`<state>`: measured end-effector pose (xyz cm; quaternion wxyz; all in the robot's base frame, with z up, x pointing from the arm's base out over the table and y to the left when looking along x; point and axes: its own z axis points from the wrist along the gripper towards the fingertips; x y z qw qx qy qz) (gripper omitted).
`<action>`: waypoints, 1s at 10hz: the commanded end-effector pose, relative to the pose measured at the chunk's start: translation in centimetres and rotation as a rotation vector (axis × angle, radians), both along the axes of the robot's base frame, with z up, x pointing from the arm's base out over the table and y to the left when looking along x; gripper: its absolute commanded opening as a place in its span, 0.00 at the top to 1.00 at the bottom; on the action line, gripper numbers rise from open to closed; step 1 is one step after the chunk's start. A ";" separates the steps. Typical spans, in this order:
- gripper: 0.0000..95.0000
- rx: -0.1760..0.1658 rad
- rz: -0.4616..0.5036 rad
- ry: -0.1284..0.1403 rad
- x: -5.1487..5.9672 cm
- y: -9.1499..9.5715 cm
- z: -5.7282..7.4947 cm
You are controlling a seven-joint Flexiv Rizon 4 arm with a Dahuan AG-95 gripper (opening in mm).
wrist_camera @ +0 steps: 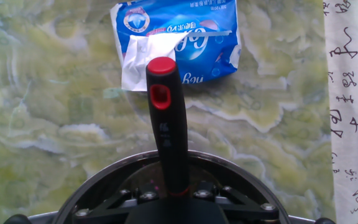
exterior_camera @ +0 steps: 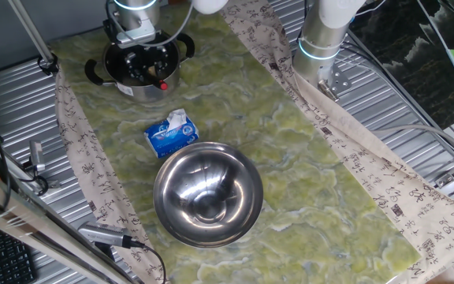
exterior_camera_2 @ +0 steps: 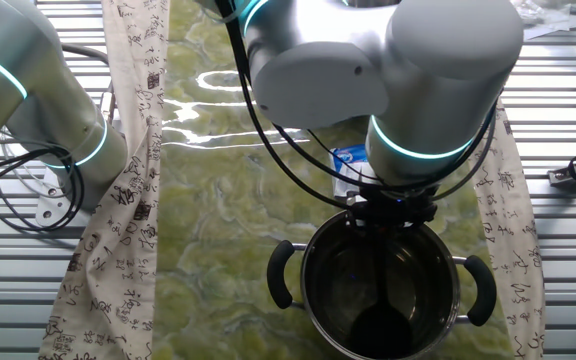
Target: Scoop water with a large spoon from one bowl to another
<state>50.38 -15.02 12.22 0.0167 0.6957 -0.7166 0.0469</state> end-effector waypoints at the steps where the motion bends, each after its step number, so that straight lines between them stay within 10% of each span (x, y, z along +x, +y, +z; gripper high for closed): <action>1: 0.60 -0.002 -0.003 -0.001 0.0 0.1 -0.1; 4: 0.60 -0.003 -0.001 -0.002 0.0 0.1 -0.1; 5: 0.80 -0.002 0.002 -0.005 0.0 0.1 -0.1; 10: 1.00 -0.009 0.015 -0.012 0.0 0.1 -0.1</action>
